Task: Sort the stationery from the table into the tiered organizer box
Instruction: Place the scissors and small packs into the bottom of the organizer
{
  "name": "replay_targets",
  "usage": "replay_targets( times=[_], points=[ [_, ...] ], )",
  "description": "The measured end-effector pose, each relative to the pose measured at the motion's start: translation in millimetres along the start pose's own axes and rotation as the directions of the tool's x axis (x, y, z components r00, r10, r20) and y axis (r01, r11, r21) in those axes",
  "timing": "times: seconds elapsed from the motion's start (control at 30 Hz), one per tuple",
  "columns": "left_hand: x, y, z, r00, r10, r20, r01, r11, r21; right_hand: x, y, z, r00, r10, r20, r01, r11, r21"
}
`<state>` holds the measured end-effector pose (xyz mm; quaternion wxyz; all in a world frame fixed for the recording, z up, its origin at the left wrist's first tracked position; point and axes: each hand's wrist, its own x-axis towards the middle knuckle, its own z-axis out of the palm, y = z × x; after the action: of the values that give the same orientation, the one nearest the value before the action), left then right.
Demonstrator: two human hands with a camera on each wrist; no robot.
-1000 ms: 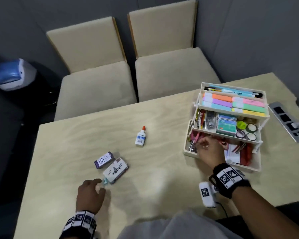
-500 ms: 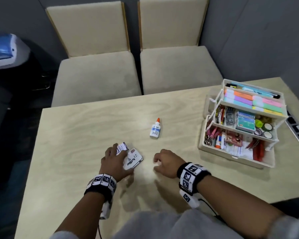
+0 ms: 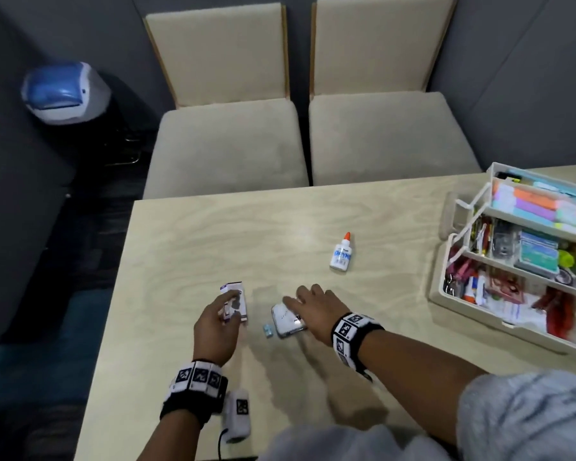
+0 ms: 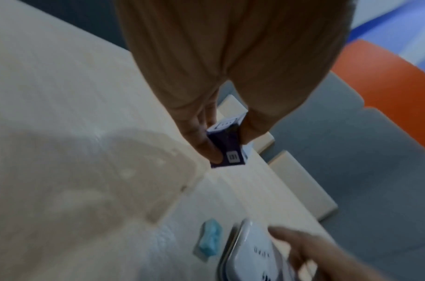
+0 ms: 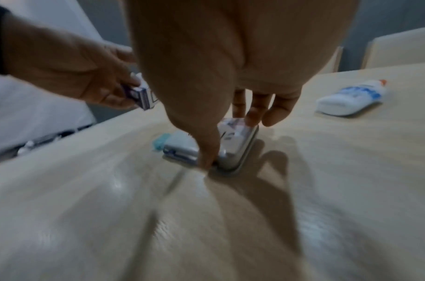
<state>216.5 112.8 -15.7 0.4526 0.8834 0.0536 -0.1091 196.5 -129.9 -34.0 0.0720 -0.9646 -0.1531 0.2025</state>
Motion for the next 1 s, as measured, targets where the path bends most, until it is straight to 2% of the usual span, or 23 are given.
replay_targets(
  times=[0.07,0.13,0.2,0.3,0.47,0.6,0.7,0.87,0.93,1.0],
  points=[
    [-7,8,-2,0.993,-0.093,0.079,0.111,0.954,-0.279,-8,8,3,0.993,0.103,0.053,-0.106,0.992,0.063],
    [-13,19,-2,0.981,-0.154,0.118,0.189,0.89,-0.415,-19,21,5,0.969,0.213,0.127,-0.228,0.966,0.121],
    [-16,30,3,0.982,-0.135,0.133,0.18,0.886,-0.428,-37,38,7,0.943,0.29,0.162,-0.319,0.926,0.203],
    [-17,50,19,0.985,-0.081,0.153,0.142,0.887,-0.439,-70,65,9,0.925,0.348,0.15,-0.379,0.839,0.391],
    [-19,99,68,0.96,0.032,0.279,0.097,0.894,-0.438,-146,114,5,0.858,0.499,0.12,-0.423,0.555,0.716],
    [-23,133,117,0.912,0.105,0.397,0.071,0.912,-0.404,-204,148,2,0.731,0.681,0.035,-0.321,0.299,0.899],
    [-30,153,156,0.884,0.152,0.442,0.03,0.926,-0.377,-244,173,1,0.588,0.809,0.019,-0.205,0.126,0.971],
    [-48,175,206,0.842,0.173,0.512,-0.01,0.952,-0.305,-289,221,2,0.323,0.93,0.177,-0.028,-0.178,0.984],
    [-54,179,219,0.828,0.178,0.533,-0.031,0.961,-0.273,-294,239,3,0.289,0.925,0.246,0.003,-0.258,0.966],
    [-60,184,228,0.817,0.19,0.544,-0.064,0.968,-0.242,-291,254,1,0.313,0.902,0.296,0.037,-0.323,0.946]
  ],
)
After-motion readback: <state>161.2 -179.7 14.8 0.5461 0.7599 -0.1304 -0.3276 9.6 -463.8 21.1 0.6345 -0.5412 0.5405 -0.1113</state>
